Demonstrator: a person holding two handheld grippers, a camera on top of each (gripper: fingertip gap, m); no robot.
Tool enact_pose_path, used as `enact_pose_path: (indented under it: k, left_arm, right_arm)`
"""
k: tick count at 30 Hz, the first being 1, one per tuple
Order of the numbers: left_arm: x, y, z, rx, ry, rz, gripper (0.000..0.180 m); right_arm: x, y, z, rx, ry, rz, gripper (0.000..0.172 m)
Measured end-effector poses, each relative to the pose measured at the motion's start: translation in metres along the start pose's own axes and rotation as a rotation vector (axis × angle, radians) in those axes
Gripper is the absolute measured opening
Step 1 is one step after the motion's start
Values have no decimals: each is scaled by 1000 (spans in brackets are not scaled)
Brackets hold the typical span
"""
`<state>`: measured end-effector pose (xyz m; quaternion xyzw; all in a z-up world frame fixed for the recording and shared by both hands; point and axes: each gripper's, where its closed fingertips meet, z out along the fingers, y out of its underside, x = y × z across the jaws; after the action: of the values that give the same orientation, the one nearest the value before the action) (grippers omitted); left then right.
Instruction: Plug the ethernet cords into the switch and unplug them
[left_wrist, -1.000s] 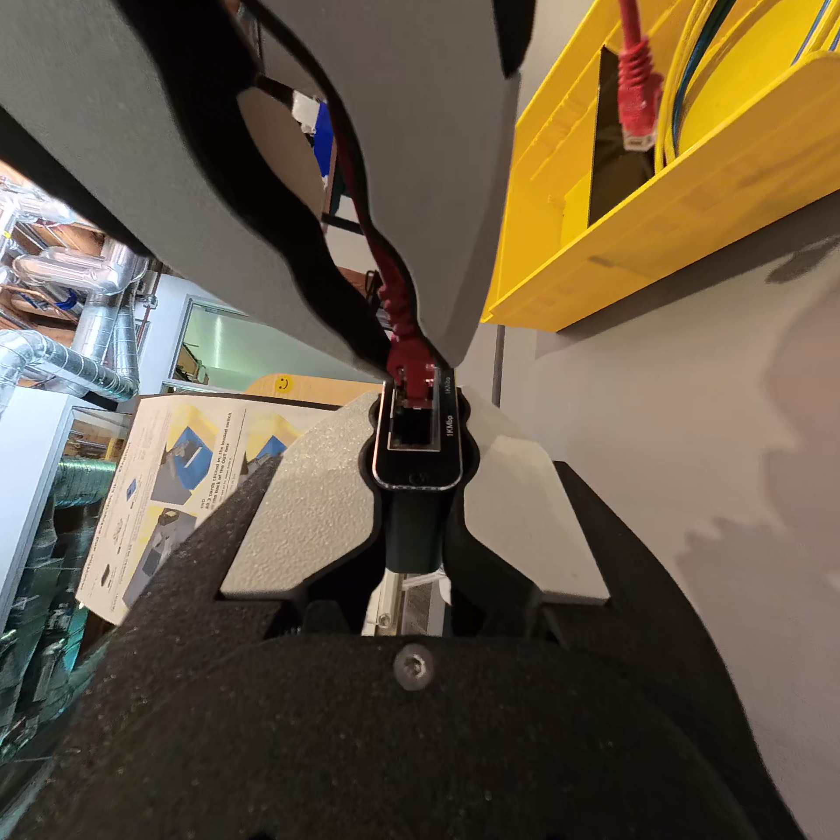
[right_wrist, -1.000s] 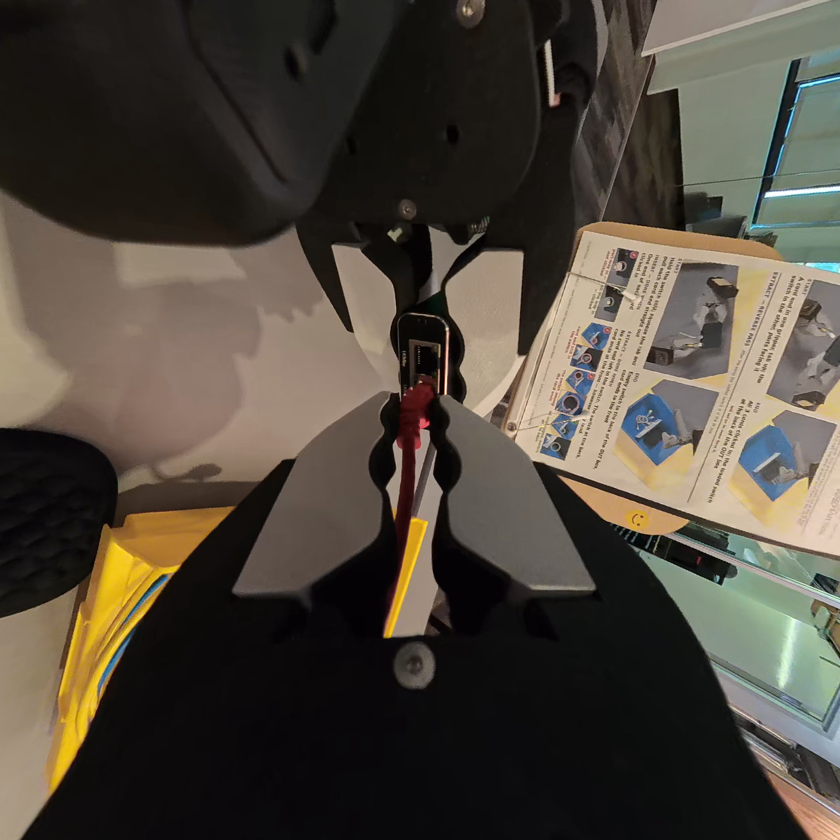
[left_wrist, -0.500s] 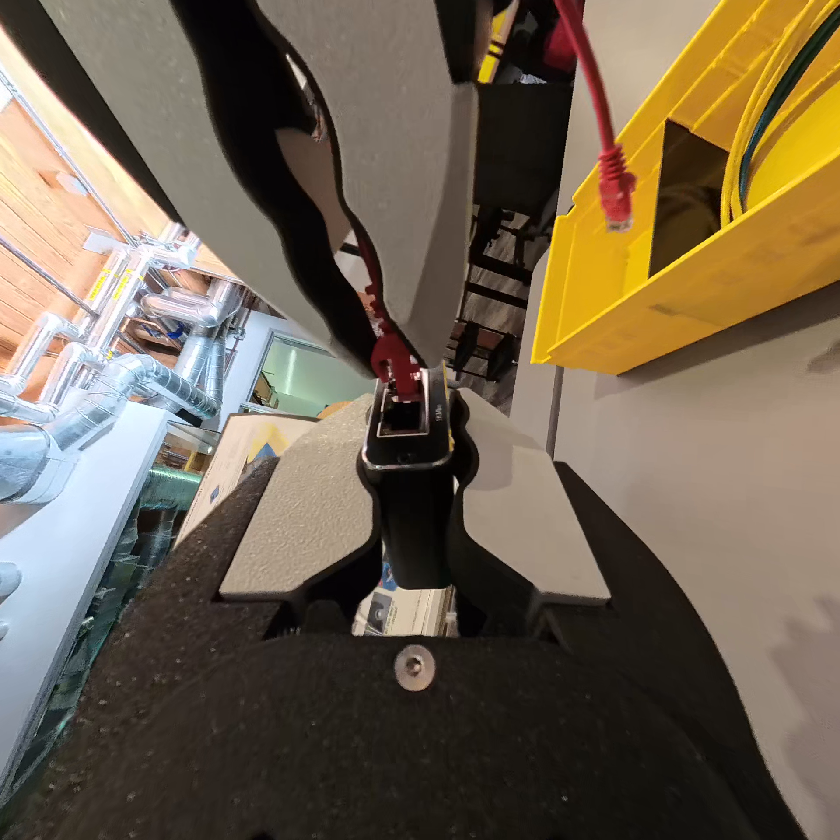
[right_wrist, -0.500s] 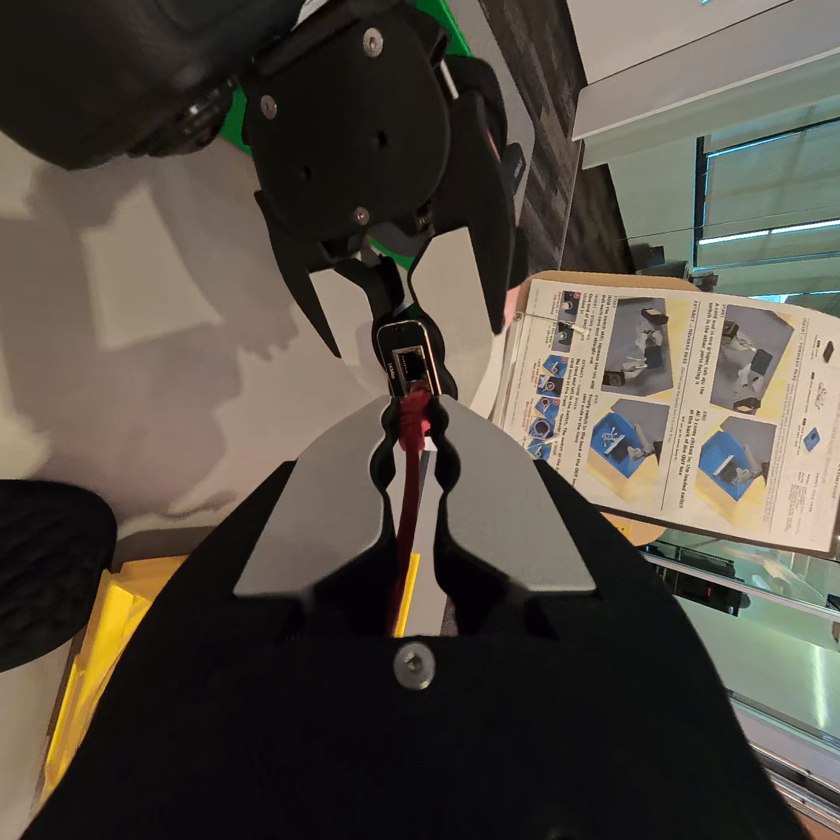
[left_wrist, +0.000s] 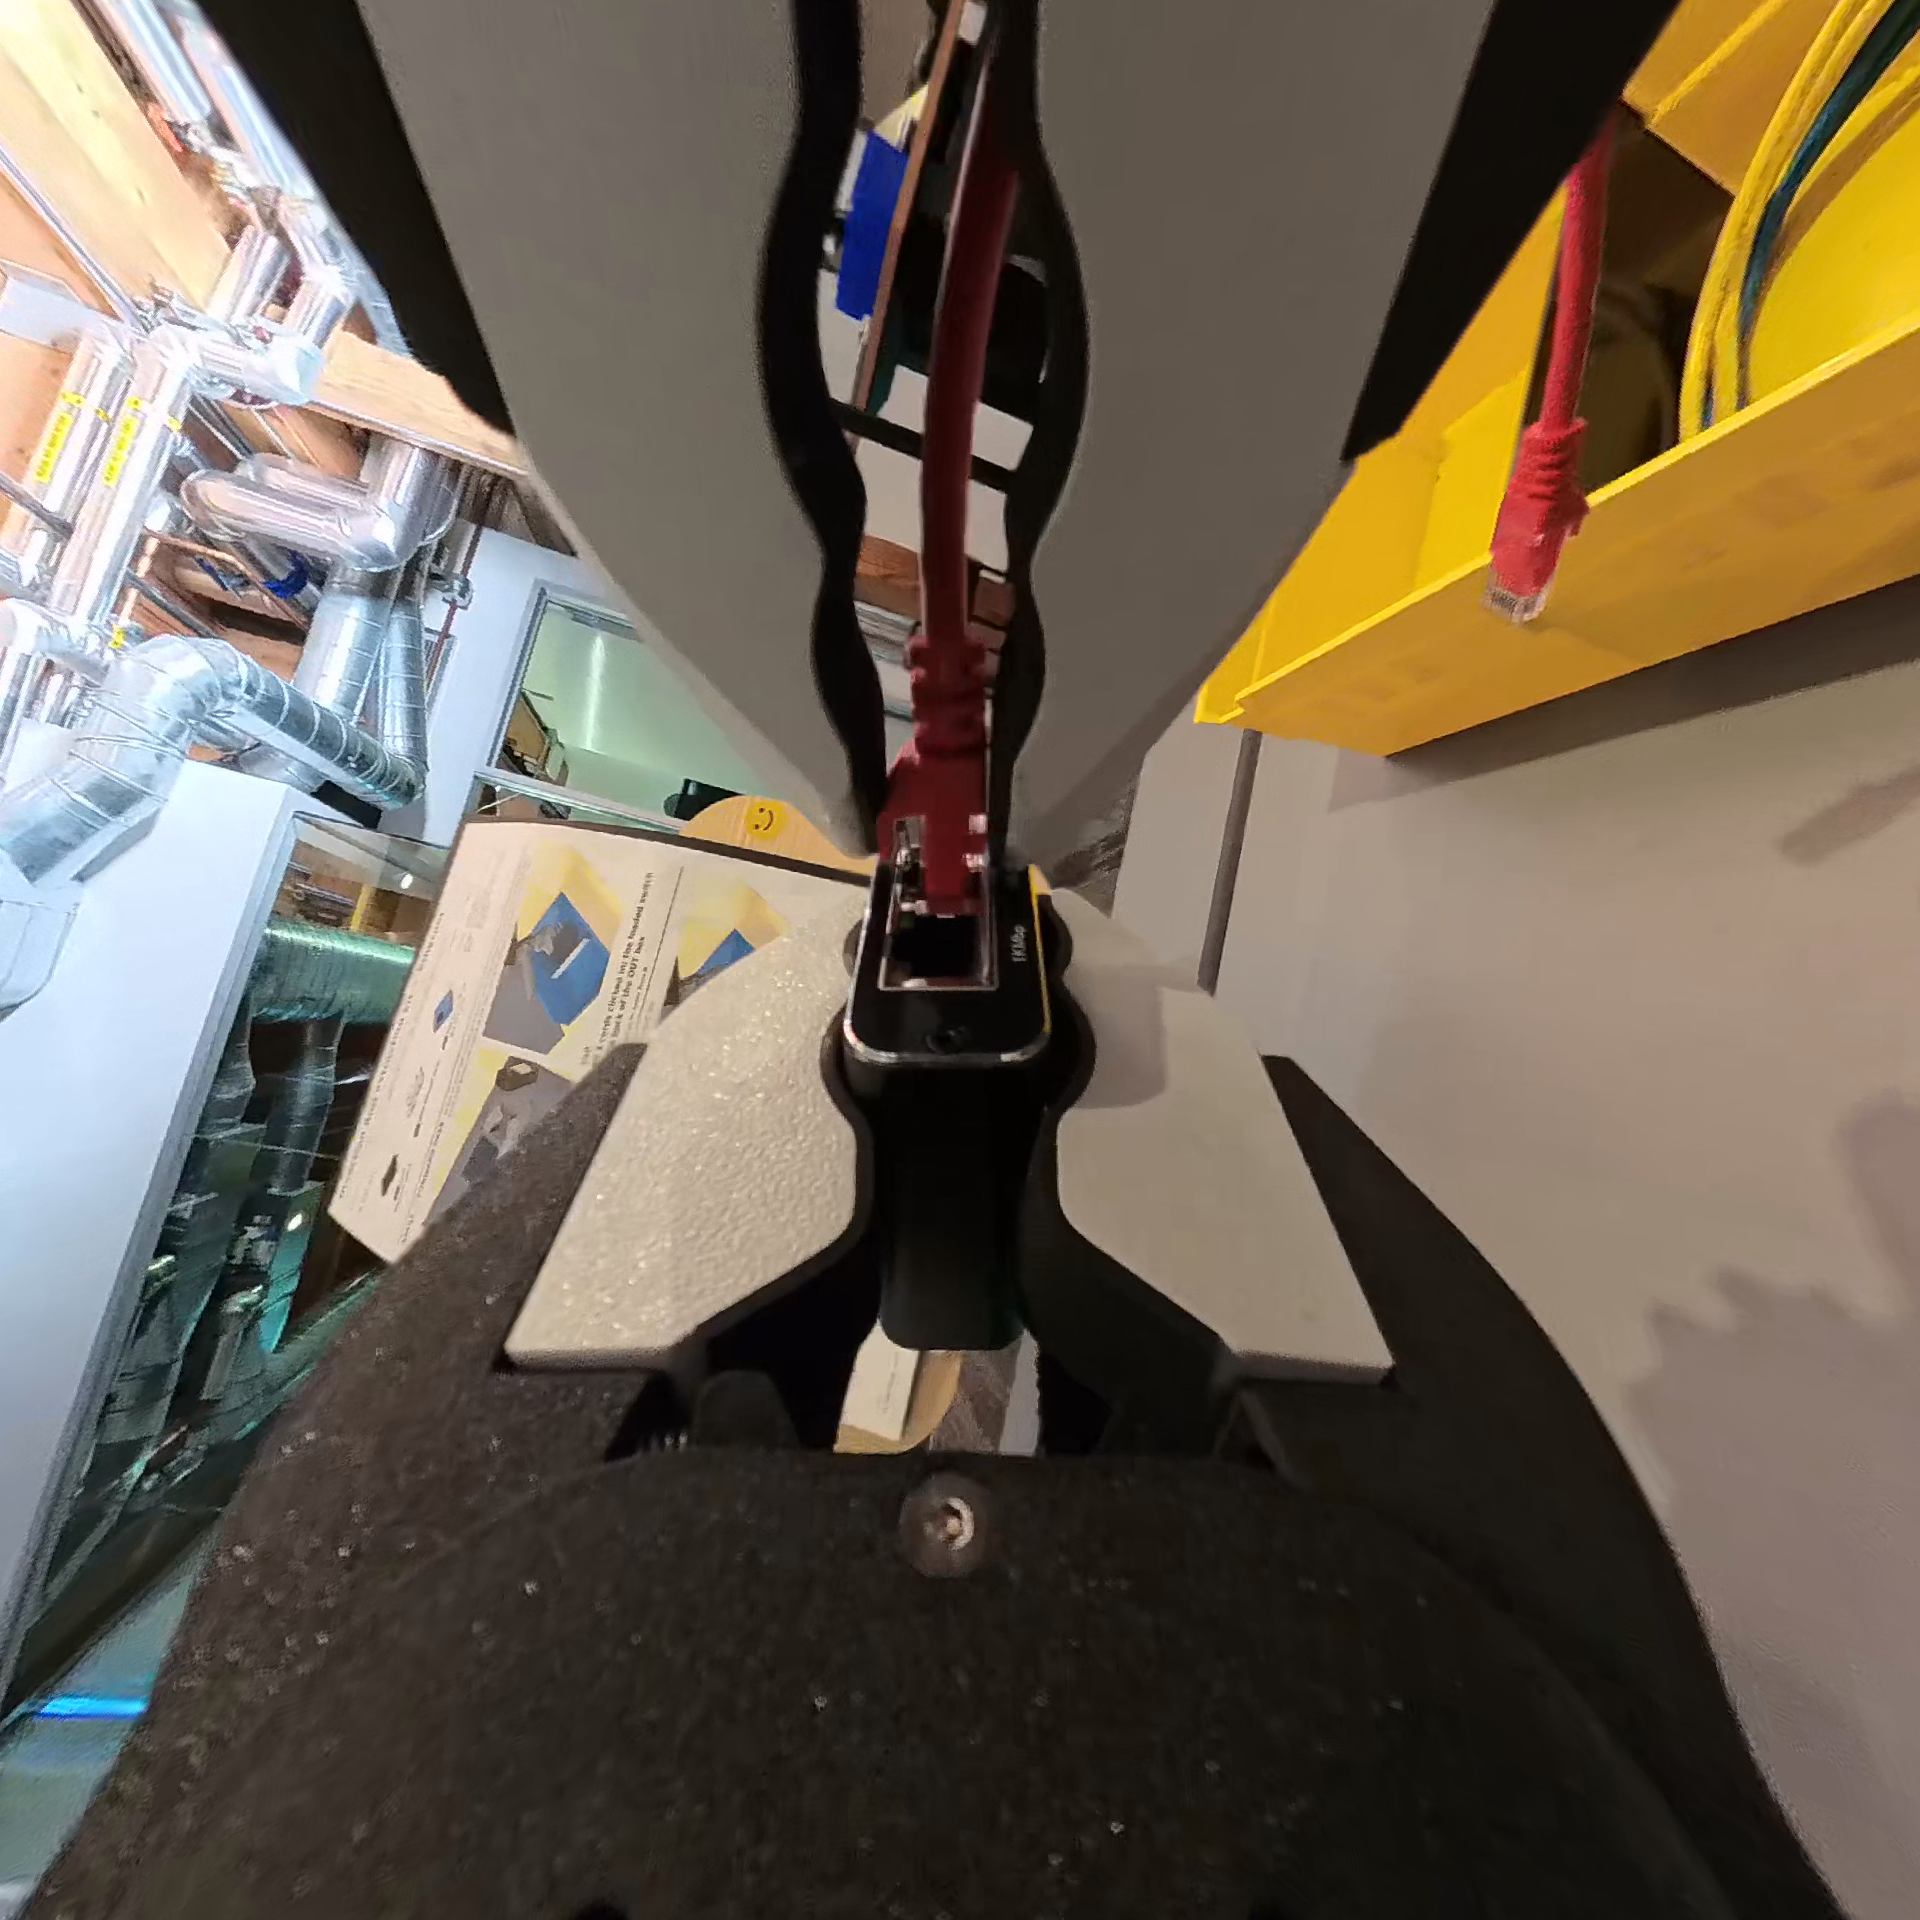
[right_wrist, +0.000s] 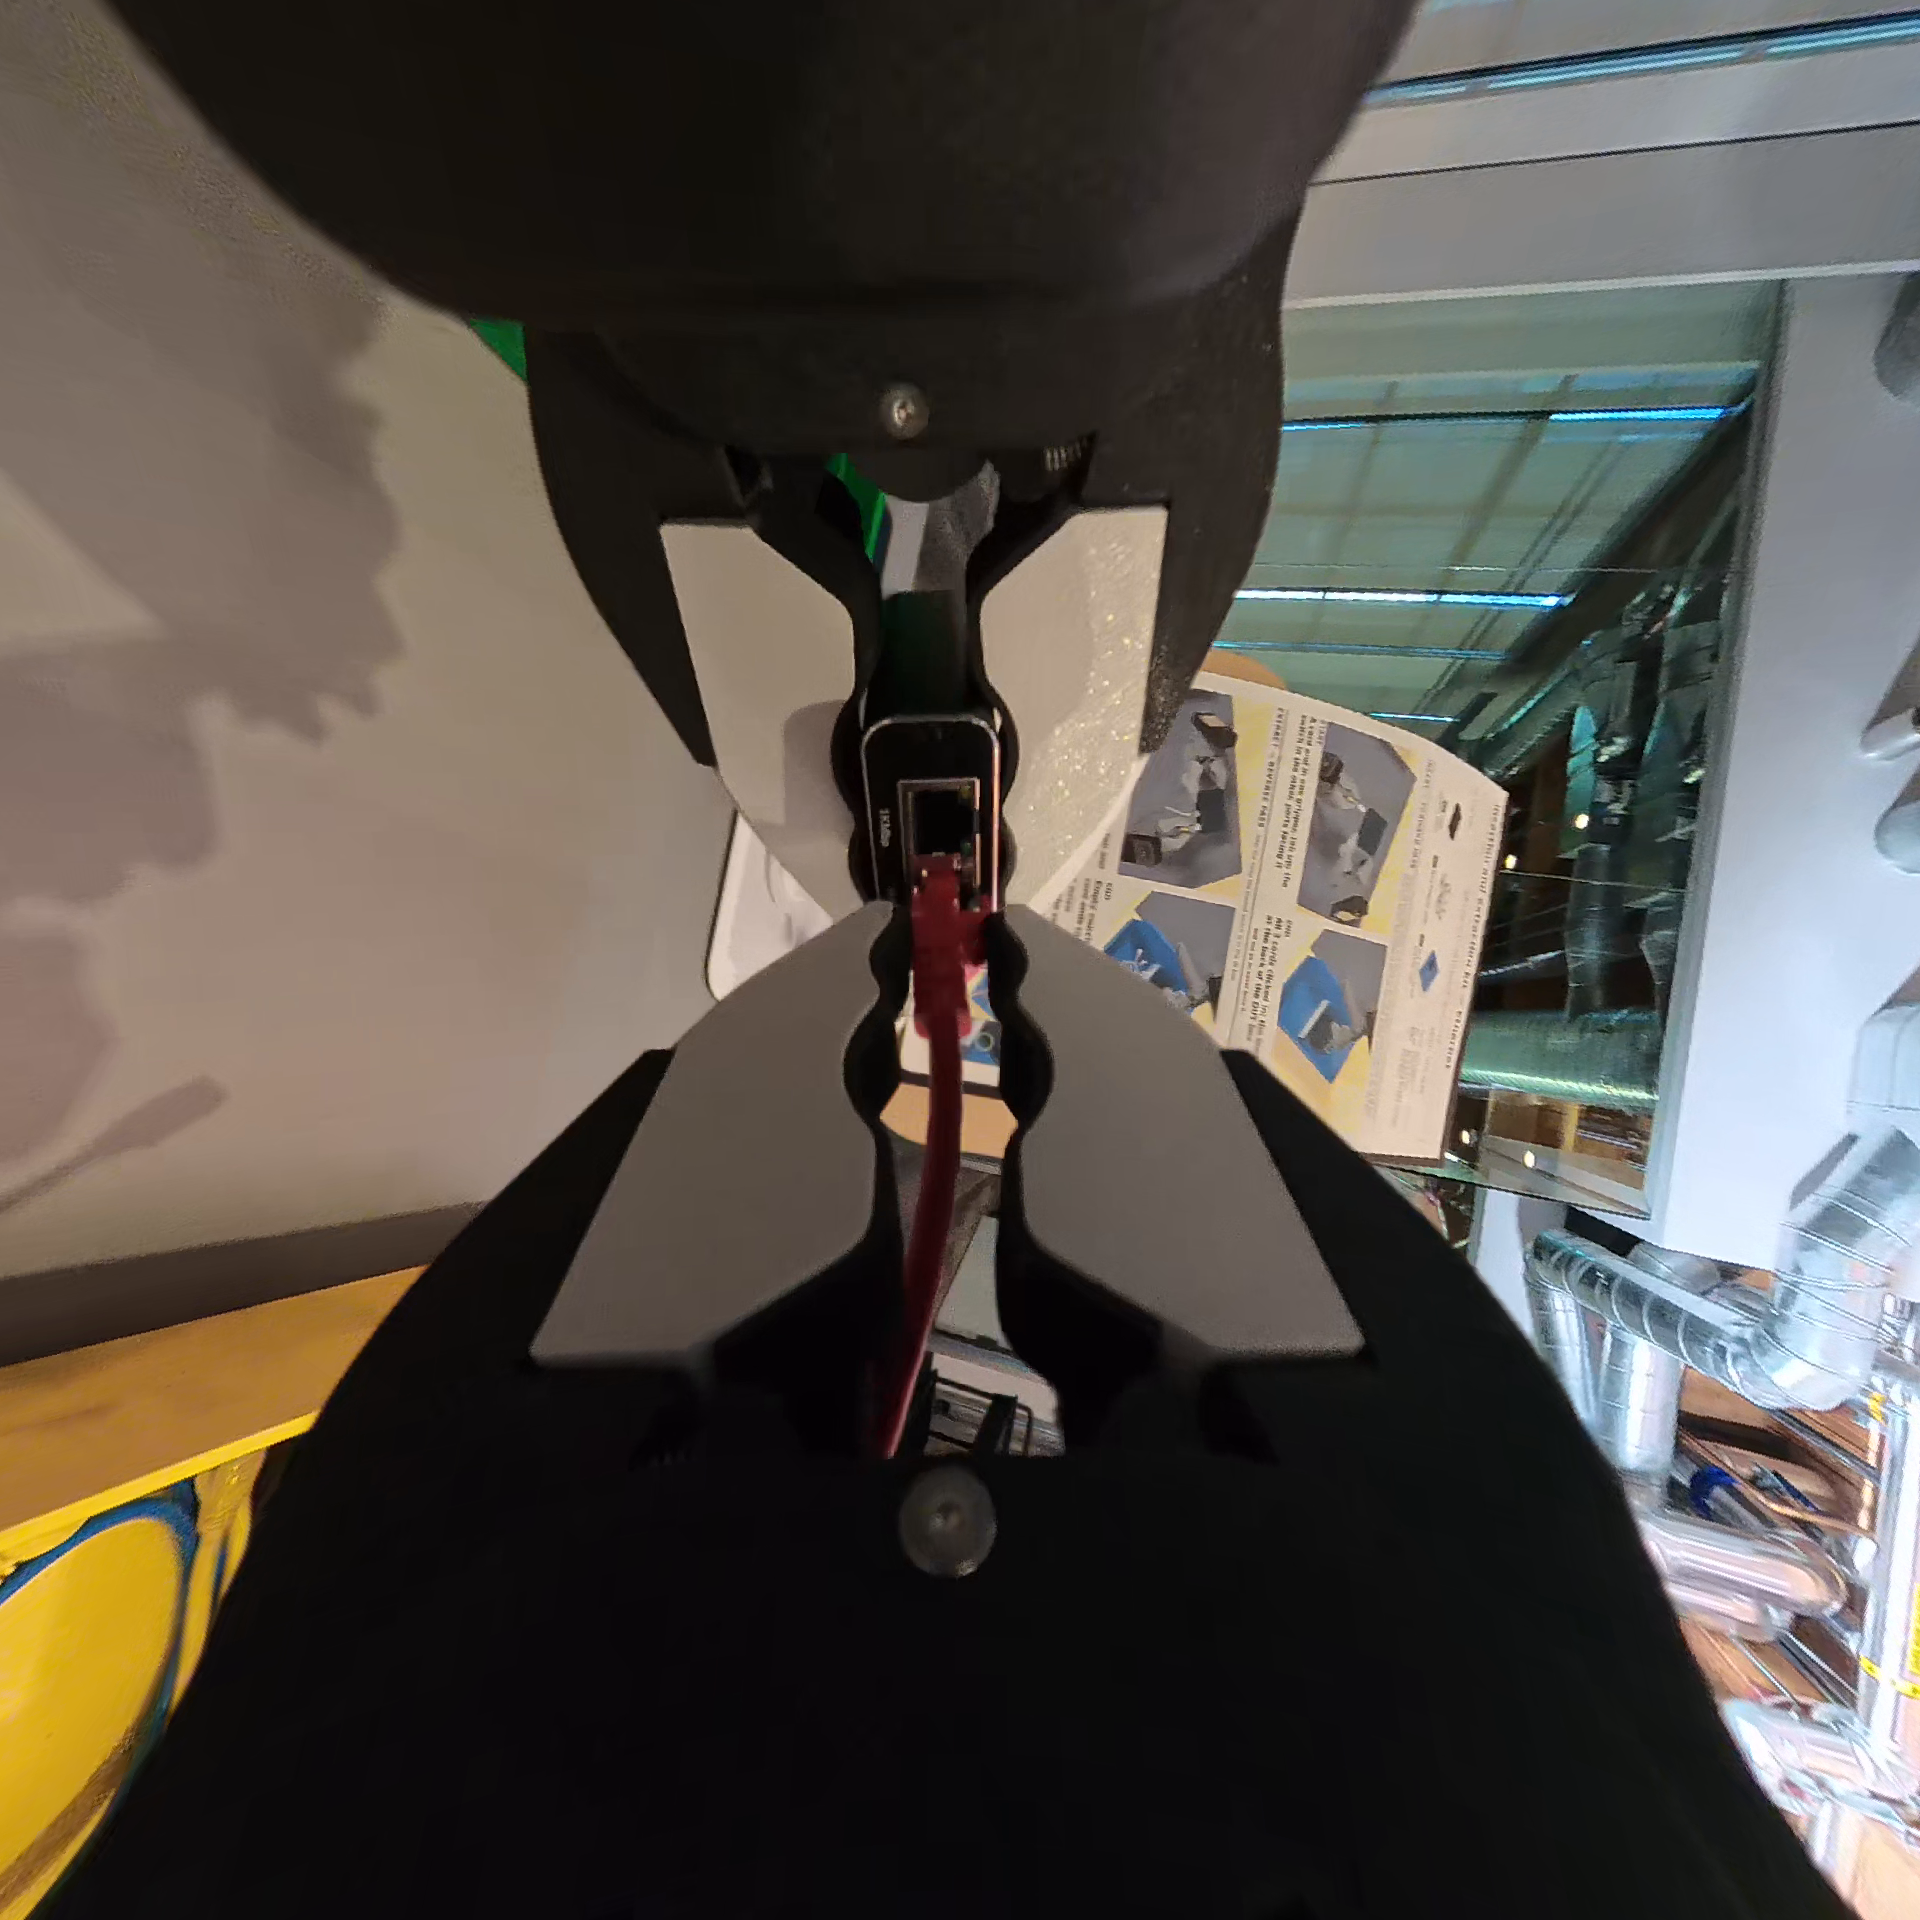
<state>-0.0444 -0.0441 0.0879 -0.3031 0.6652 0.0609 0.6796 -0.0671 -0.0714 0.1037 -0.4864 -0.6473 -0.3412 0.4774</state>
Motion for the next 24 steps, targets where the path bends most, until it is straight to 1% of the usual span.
enact_pose_path:
  k: [3,5,9,12,19,22,24]
  left_arm:
    - [-3,2,-2,-28,-21,26,27]
    - [-1,3,-1,-41,-16,37,27]
    - [4,6,4,-61,-28,76,27]
    - [14,8,10,-56,-2,88,27]
    - [38,3,19,-12,93,63,28]
    - [40,0,20,11,102,50,28]
    - [35,-1,18,16,89,28,27]
  right_arm:
    - [1,0,1,-20,20,-43,14]
    - [-3,1,2,-42,2,-81,14]
    - [-14,4,3,-83,-92,-95,13]
    - [-24,9,5,-140,-181,-147,13]
    - [-44,18,-1,-171,-397,-82,13]
    - [-43,16,-4,-142,-405,-39,13]
    - [-37,14,-4,-106,-363,-24,13]
